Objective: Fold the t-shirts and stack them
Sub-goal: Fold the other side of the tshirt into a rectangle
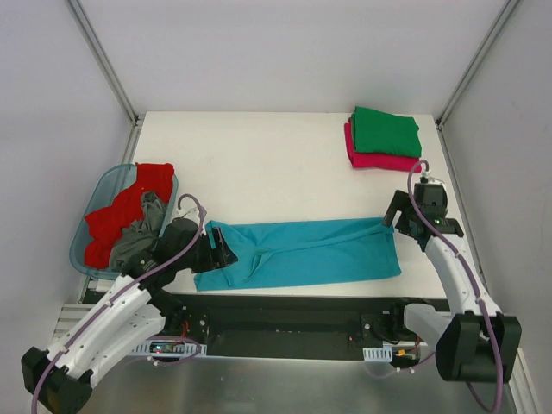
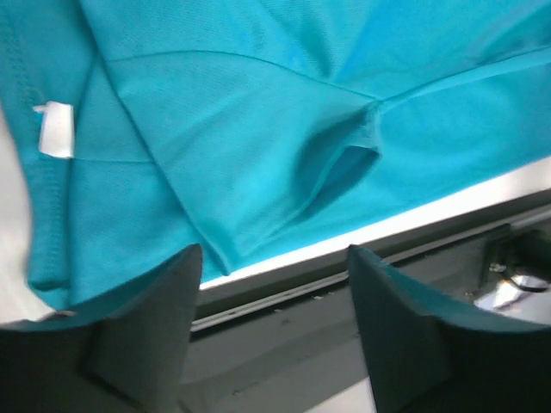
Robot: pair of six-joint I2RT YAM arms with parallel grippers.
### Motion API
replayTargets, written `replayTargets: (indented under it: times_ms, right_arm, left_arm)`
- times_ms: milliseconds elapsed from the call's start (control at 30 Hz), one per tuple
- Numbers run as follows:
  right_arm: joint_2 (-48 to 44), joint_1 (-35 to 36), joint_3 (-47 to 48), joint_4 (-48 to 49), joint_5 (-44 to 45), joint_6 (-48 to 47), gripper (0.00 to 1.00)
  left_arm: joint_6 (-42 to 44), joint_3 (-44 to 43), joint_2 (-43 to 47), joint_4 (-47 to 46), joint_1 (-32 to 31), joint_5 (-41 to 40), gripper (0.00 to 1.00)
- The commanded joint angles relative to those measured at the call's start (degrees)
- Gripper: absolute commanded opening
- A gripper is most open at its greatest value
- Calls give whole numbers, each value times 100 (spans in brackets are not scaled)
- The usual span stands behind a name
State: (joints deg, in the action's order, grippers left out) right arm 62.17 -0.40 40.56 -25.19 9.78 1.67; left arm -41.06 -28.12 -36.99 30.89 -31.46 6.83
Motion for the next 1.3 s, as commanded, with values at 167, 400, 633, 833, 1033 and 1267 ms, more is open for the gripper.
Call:
replayTargets:
  times_ms: [167,400,633,833,1033,1267]
  right_arm:
    - [-891,-12,23,276,-2590,307,96]
    - [319,725,162,1262,-3036,738,96]
    - [1551,911,453,885,-2078,773,96]
    - [1421,884,313,121,-797,808,96]
    - [736,665,-91,-390,58,800,96]
    - [244,383,-57,-777,279,659,96]
  left_arm:
    - [-52,-378,80,-222,-9,195,99]
    - [45,-782,-2002,-1980,-245,863,99]
    - [142,-1283,-3744,-2588,-1177,1057,99]
    - [195,-1346,-4571,-2650,-1608,1461,99]
    - [98,-1012,-4694,-2641,-1758,1575,99]
    - [221,-941,-3800,-2466,-1793,1480,99]
